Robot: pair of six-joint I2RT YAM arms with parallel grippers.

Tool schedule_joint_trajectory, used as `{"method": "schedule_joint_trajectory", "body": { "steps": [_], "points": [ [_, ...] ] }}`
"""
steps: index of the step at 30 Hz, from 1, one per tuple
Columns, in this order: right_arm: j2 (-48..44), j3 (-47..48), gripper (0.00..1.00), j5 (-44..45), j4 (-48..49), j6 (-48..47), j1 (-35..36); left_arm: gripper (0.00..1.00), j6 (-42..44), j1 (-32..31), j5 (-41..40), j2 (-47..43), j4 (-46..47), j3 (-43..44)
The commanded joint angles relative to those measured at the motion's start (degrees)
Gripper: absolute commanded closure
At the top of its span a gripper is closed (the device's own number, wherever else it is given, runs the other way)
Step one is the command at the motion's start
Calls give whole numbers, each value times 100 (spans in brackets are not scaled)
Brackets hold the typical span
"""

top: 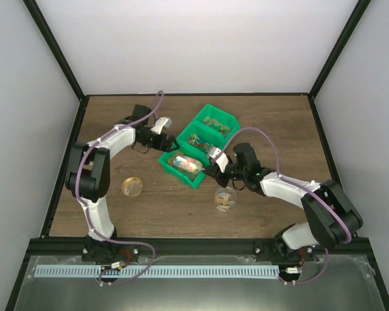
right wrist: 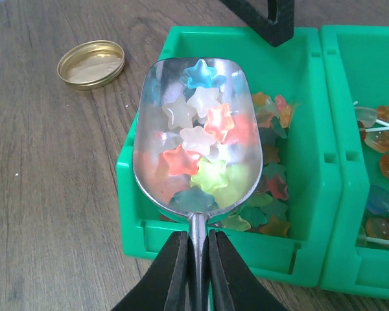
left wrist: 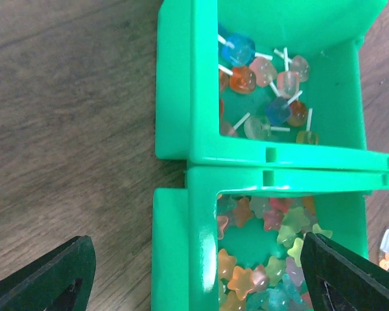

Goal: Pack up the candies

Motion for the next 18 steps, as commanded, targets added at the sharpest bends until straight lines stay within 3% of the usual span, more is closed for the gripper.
{"method": "schedule_joint_trajectory", "body": {
  "steps": [1,4,9,18],
  "points": [
    [-495,-66,99,-299,173,-291,-143,10,-53,227,333,-240,-57,230],
    [-764,-340,99,-396,300,-414,-156,6,-155,387,467,-295,56,211],
    [-1487,-130,99,-1185,-1016,-883,-898,6,-50,417,325,-369,113,199],
    [-3026,-373,99,-1745,-3589,-3091,-2408,6,-52,415,426,-304,230,74]
  ]
}}
